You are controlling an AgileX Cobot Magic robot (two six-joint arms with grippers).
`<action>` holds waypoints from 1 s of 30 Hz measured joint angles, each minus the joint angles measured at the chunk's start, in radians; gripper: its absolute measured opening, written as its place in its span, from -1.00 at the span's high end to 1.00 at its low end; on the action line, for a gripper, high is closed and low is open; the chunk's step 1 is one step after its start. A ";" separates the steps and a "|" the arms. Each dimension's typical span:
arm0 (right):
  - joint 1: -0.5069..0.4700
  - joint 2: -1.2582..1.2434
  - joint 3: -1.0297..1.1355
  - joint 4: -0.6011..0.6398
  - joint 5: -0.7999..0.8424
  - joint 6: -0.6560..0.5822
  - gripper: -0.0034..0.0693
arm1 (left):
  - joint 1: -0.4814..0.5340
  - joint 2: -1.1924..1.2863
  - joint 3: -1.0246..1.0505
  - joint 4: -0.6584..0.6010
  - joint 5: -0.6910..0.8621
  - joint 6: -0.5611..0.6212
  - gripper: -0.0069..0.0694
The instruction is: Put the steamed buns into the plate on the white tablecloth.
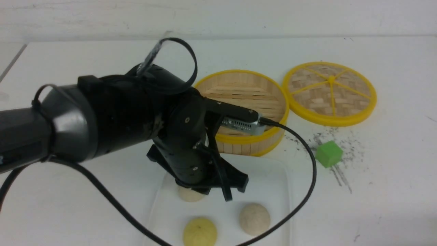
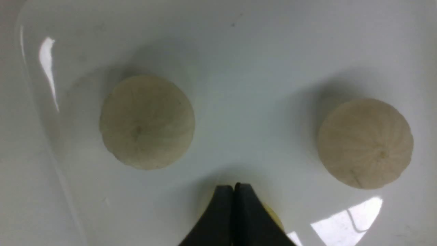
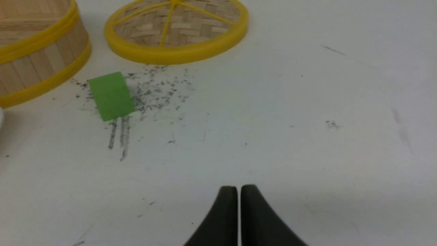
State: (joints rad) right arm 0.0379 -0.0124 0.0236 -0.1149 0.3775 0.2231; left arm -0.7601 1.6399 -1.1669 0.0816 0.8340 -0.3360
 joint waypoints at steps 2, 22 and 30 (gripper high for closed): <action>-0.020 0.000 0.000 0.001 0.000 0.000 0.80 | 0.000 -0.001 0.000 0.015 -0.001 0.001 0.79; -0.039 0.000 0.000 0.005 0.000 0.000 0.74 | 0.000 -0.484 0.000 0.216 0.053 0.001 0.77; -0.039 0.000 0.000 0.005 0.000 0.000 0.70 | 0.000 -0.722 0.110 0.189 0.185 0.001 0.77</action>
State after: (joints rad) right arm -0.0014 -0.0124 0.0236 -0.1100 0.3774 0.2231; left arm -0.7601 0.9179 -1.0564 0.2704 1.0192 -0.3352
